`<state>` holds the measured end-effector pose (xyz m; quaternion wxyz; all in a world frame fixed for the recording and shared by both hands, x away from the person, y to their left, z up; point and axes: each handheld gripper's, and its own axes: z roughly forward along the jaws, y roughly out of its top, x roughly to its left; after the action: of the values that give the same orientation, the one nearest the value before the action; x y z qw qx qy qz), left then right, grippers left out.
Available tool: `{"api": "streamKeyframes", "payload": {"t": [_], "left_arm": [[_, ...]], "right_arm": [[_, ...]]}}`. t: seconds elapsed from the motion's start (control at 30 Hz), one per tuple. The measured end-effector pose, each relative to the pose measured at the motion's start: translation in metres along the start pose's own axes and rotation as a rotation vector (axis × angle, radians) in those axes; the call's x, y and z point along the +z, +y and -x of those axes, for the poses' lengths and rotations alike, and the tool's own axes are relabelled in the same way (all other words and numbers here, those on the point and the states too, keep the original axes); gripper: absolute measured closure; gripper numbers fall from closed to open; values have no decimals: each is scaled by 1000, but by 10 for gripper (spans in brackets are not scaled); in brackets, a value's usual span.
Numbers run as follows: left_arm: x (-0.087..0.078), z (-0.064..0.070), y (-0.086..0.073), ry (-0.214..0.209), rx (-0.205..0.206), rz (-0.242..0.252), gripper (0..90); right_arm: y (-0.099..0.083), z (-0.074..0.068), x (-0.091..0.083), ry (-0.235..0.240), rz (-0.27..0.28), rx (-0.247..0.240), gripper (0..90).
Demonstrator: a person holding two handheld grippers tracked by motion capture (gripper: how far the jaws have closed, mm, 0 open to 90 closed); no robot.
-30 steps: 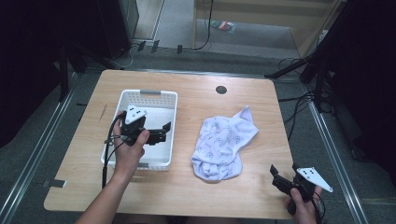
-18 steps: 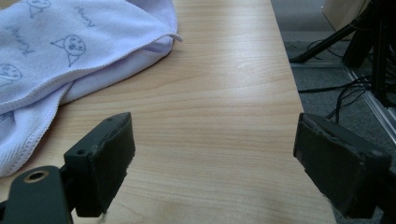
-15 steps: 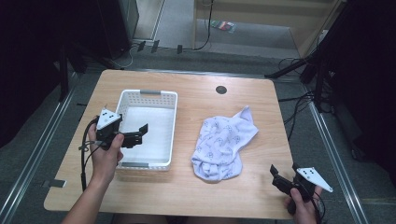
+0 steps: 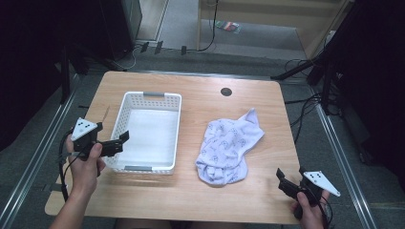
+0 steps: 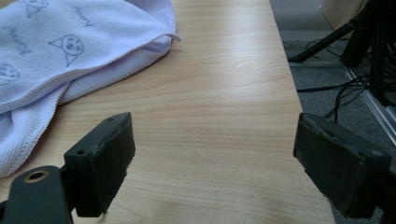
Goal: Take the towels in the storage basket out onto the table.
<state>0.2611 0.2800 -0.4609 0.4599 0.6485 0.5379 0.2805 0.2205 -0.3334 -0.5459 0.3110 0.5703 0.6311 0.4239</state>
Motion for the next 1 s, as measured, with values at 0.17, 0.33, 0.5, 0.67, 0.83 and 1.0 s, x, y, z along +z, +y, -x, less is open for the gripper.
{"api": "streamKeyframes", "payload": {"t": [0.17,0.33,0.5,0.67,0.83,1.0], "left_arm": [[-7,-14,-6,15,-6,-1,0],[-15,-32,-14,39,-23,4,0],[-21,-45,-23,67,-34,-9,0],[-28,-59,-34,86,-71,-5,0],[-32,-67,-46,103,-68,-17,0],[-34,-75,-58,120,-66,-33,0]], "right_arm": [[0,0,0,-2,0,1,128],[0,0,0,-1,-3,2,128],[0,0,0,-1,-3,2,128],[0,0,0,-3,-2,2,127],[0,0,0,-3,-4,3,127],[0,0,0,-3,-4,3,128]]}}
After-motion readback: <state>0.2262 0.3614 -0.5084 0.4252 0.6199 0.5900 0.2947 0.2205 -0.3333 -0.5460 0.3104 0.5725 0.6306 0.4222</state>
